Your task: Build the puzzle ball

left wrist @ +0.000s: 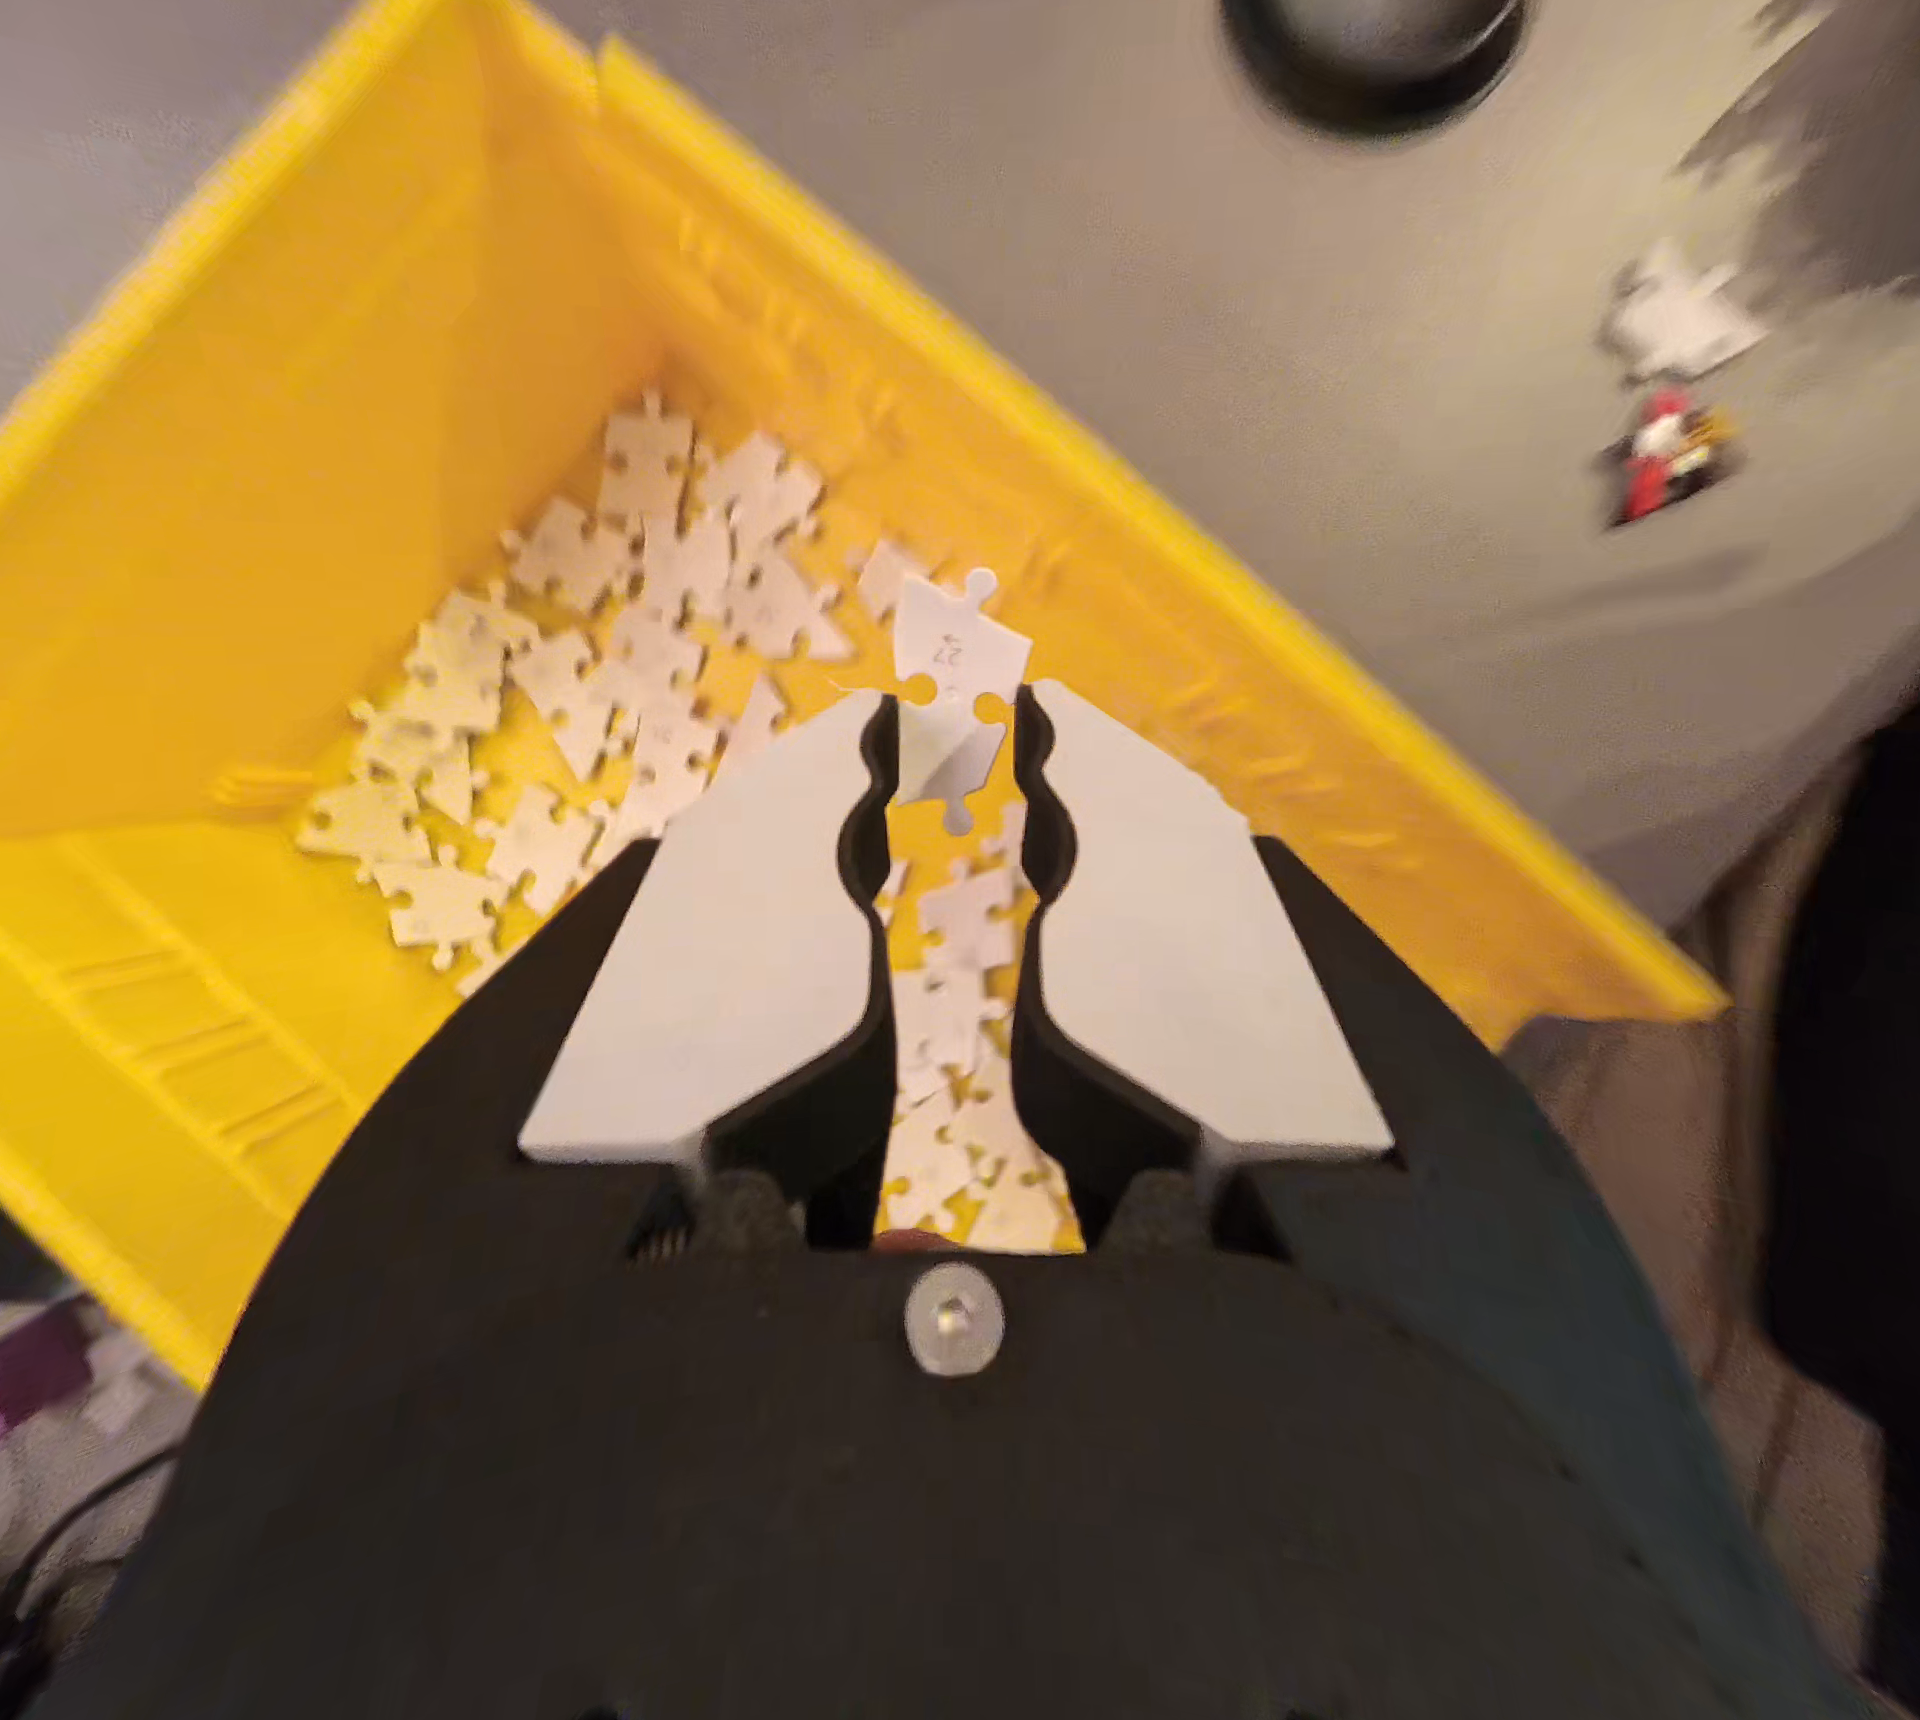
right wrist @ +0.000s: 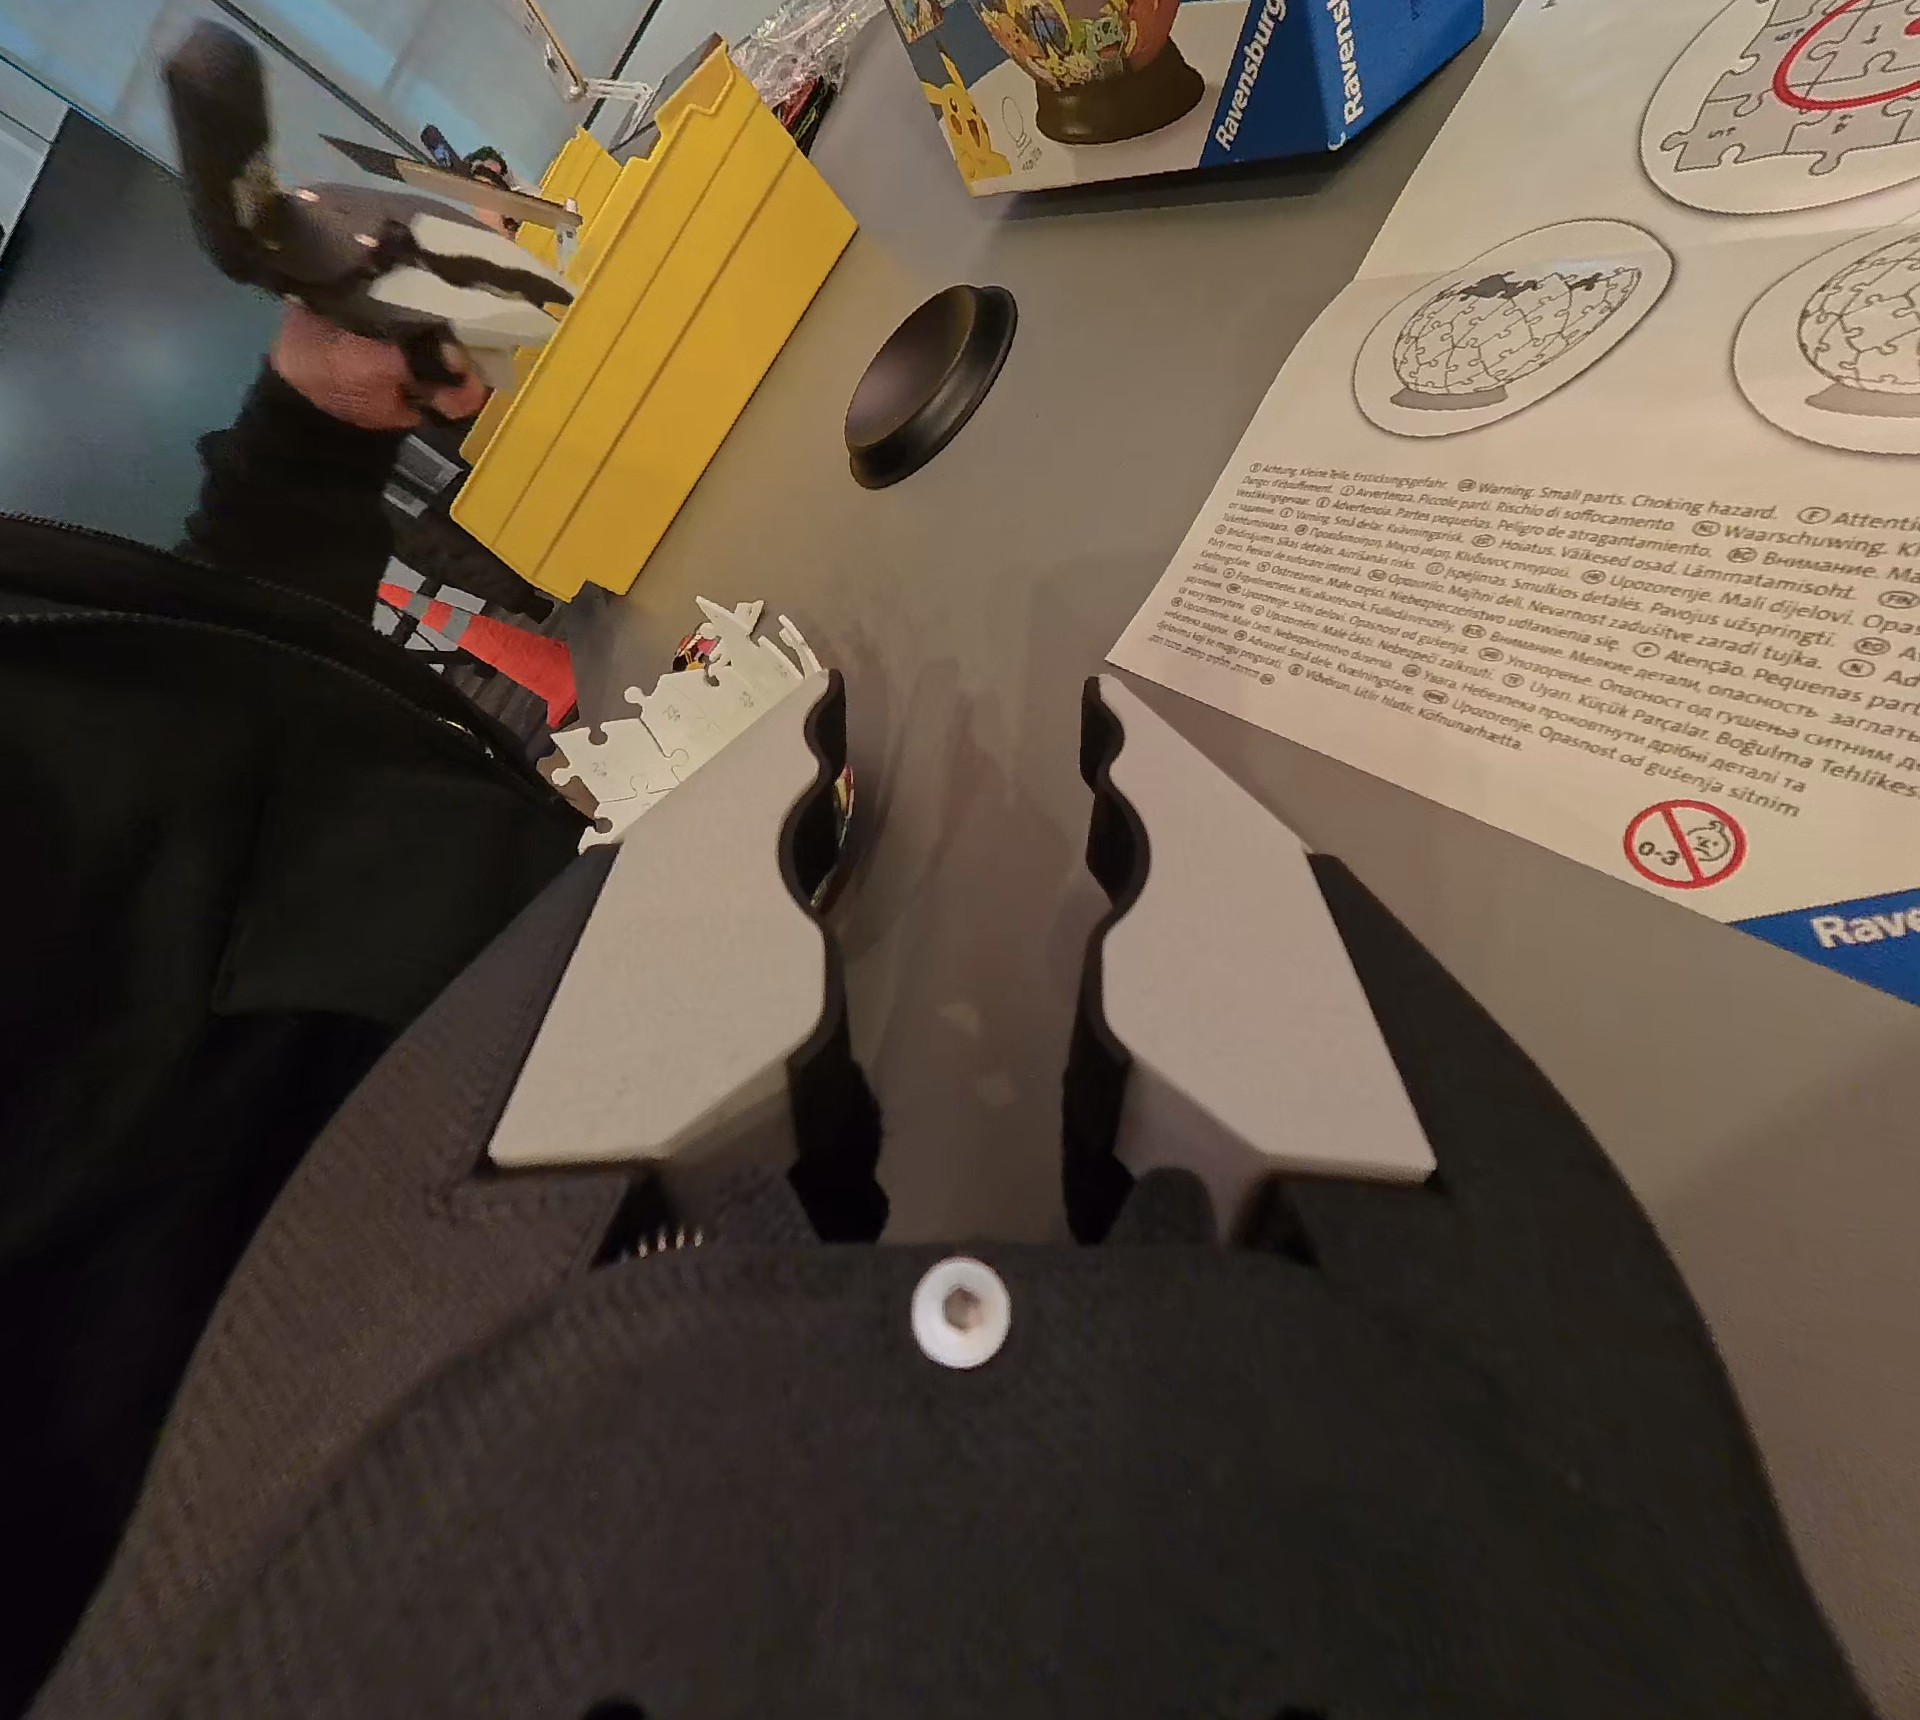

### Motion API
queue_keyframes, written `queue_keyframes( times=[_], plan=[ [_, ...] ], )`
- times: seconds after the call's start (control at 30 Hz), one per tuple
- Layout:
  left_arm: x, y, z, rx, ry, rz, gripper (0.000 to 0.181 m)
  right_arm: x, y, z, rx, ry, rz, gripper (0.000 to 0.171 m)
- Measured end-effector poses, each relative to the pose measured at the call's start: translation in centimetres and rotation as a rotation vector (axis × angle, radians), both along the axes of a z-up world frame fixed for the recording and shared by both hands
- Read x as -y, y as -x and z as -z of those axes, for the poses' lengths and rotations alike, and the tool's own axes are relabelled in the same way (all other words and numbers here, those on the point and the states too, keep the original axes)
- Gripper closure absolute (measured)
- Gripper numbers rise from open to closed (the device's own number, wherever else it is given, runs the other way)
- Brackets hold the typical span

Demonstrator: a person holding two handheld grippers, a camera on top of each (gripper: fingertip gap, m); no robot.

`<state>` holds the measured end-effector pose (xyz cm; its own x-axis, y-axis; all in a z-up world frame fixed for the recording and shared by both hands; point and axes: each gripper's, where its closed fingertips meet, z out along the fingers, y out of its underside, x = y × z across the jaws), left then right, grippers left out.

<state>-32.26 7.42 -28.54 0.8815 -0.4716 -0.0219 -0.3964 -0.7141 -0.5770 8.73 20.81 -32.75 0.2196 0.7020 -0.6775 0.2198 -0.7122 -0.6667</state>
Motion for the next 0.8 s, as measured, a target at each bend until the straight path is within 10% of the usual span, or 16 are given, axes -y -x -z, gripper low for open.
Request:
queue_keyframes(
  times=[0.2,0.4,0.8],
  plan=[
    [-1.6,-12.9,-7.4,0.236,-0.138,0.158,0.160,0.1,0.0,0.0,0.000,0.001,-0.005,0.126],
    [-1.8,-22.8,-0.6,0.104,-0.056,0.218,0.160,0.2,0.1,0.0,-0.001,-0.004,-0.014,0.126],
    [-2.1,-20.6,7.3,0.007,0.060,0.067,0.160,0.4,0.1,-0.1,-0.002,-0.007,-0.023,0.126]
  ],
)
